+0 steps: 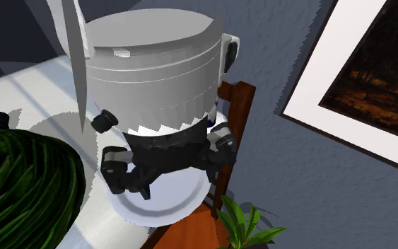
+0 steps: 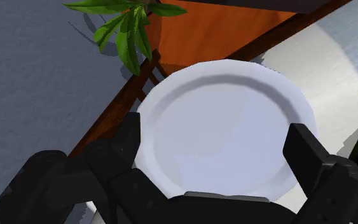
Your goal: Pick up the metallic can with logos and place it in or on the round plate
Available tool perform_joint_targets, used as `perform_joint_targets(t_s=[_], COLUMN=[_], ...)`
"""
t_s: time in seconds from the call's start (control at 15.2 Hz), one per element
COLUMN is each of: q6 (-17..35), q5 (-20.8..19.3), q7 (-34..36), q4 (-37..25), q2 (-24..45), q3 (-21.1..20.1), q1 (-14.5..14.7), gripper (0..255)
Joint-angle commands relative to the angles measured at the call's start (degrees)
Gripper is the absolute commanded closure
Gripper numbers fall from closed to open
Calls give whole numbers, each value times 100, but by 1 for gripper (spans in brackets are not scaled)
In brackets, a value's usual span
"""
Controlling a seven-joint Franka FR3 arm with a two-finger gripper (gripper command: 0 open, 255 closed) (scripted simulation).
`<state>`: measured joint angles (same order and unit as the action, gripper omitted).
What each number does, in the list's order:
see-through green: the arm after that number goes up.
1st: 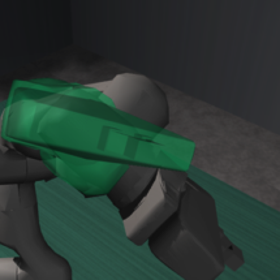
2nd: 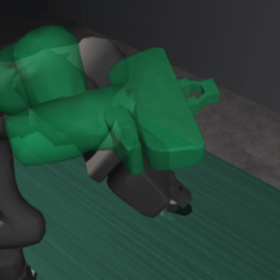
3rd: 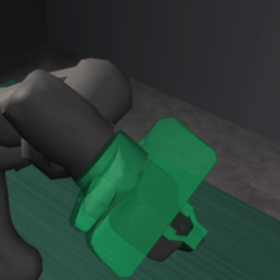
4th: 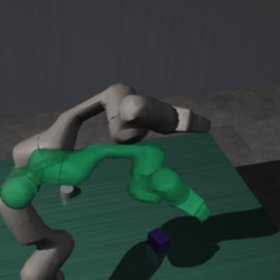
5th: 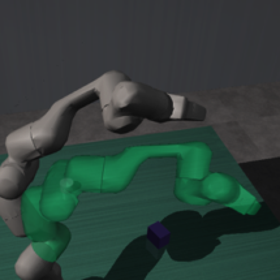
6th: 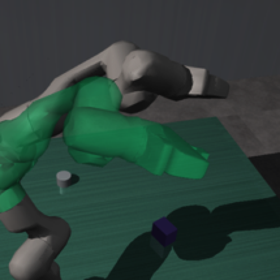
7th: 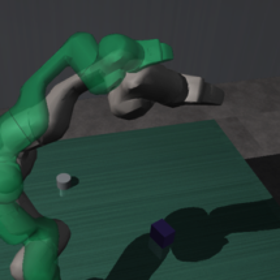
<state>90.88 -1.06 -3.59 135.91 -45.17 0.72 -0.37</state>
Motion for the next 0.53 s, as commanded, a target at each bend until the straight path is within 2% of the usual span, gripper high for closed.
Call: perform_joint_targets(t_s=[0.0,0.46], q6=[0,746], q5=[0,-152], q7=[0,-339], q4=[0,-768], q2=[0,1501], q3=[0,321], q1=[0,-89], gripper=[0,0])
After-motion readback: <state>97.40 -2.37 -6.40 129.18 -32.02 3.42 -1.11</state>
